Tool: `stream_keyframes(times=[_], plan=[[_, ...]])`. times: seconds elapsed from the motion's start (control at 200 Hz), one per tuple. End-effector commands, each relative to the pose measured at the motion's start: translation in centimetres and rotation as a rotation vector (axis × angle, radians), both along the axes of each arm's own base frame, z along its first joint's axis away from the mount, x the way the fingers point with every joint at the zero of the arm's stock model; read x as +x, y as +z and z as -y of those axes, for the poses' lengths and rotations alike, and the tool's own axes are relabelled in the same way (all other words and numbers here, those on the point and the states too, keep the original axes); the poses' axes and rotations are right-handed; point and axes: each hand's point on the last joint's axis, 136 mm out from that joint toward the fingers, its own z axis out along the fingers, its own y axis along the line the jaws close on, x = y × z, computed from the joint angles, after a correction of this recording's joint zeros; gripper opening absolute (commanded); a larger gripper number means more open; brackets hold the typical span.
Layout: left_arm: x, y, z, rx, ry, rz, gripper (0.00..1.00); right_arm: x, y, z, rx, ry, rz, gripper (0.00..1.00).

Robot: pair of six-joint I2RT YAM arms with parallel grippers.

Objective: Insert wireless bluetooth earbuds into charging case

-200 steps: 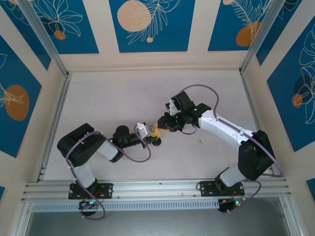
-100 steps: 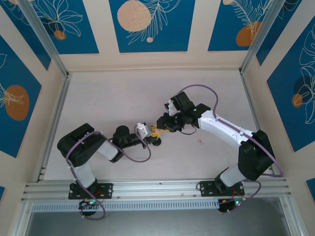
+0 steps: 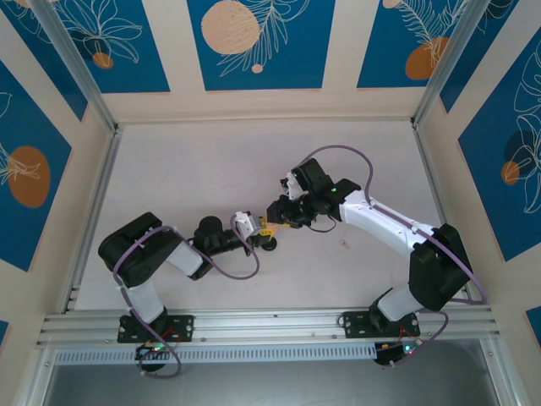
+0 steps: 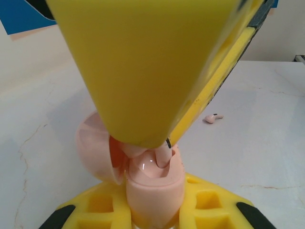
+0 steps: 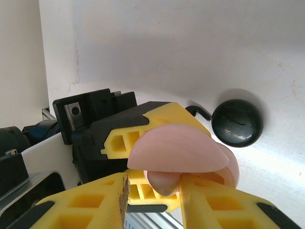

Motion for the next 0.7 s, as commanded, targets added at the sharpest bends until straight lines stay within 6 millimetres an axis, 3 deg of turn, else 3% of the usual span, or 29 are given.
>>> stream_keyframes(times=[0.0, 0.41, 0.695], plan=[[-0.5, 1.1, 0.2, -0.021, -0.010, 0.049, 0.06, -0.2, 1.4, 0.1, -0.004, 0.020, 0.036, 0.36], [-0.5, 1.2, 0.2, -0.021, -0.008, 0.052, 0.06, 0.1, 2.7, 0.1, 0.004, 0.039, 0.085, 0.37], [-0.5, 1.3, 0.3, -0.022, -0.010, 0.057, 0.06, -0.2, 3.0, 0.7, 0.004, 0.042, 0.087, 0.32]])
